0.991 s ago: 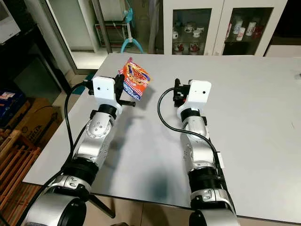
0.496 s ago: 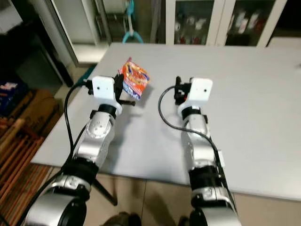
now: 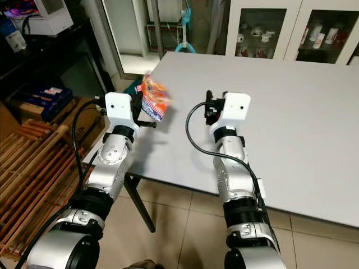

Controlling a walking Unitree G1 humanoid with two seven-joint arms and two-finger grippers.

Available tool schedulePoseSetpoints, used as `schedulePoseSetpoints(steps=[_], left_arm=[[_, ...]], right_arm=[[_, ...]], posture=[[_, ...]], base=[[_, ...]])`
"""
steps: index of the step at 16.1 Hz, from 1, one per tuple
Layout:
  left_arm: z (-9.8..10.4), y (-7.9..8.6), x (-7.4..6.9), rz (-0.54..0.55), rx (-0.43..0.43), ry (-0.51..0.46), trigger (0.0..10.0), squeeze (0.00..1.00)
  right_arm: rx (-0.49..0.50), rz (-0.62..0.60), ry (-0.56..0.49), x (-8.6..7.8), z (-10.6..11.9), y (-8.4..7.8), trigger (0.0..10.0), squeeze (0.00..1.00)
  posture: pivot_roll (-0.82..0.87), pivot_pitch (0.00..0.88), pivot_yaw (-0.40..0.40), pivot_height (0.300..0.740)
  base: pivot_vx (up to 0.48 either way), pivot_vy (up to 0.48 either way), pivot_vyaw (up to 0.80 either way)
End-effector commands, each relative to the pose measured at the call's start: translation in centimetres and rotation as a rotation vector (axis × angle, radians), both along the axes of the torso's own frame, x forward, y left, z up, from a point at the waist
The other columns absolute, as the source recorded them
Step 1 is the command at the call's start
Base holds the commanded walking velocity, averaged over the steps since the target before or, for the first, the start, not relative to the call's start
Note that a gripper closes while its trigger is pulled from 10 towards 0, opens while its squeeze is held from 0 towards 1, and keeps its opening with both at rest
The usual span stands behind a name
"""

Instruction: Picking trash to rubbish bin

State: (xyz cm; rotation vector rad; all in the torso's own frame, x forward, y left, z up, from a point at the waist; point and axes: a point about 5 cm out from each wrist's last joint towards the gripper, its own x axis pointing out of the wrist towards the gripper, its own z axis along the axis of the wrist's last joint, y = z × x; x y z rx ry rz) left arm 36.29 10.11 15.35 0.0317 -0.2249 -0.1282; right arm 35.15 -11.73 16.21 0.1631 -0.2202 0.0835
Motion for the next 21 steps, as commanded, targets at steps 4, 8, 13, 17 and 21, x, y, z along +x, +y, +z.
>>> schedulePoseSetpoints(steps=[4,8,13,17,21], left_arm=[[-0.04,-0.37,-0.02,-0.006,0.009,0.007,10.0,0.0],[-0.04,-0.38,-0.02,-0.007,0.011,0.01,10.0,0.0],[-0.16,-0.36,-0.01,-0.007,0.012,0.019,10.0,0.0],[-0.13,-0.48,-0.06,-0.014,-0.01,0.015,10.0,0.0],[-0.18,-0.31,-0.03,-0.008,0.002,0.016,10.0,0.0]], right_arm=[[-0.003,-0.006,-0.006,0.1,0.3,-0.2,10.0,0.0],[-0.007,-0.005,-0.001,0.1,0.22,-0.18,10.0,0.0],[-0.012,-0.003,0.005,0.1,0.14,-0.12,10.0,0.0],[-0.013,-0.001,0.007,0.09,0.07,-0.09,10.0,0.0],[-0.012,-0.001,0.007,0.08,0.03,-0.04,10.0,0.0]], posture=[[-0.01,0.0,0.091,0.74],[-0.01,0.0,0.091,0.74],[-0.01,0.0,0.091,0.74],[-0.01,0.0,0.093,0.74],[-0.01,0.0,0.096,0.74]], base=[[0.0,-0.12,0.0],[0.0,-0.48,0.0],[0.0,-0.48,0.0],[0.0,-0.36,0.0],[0.0,0.0,0.0]])
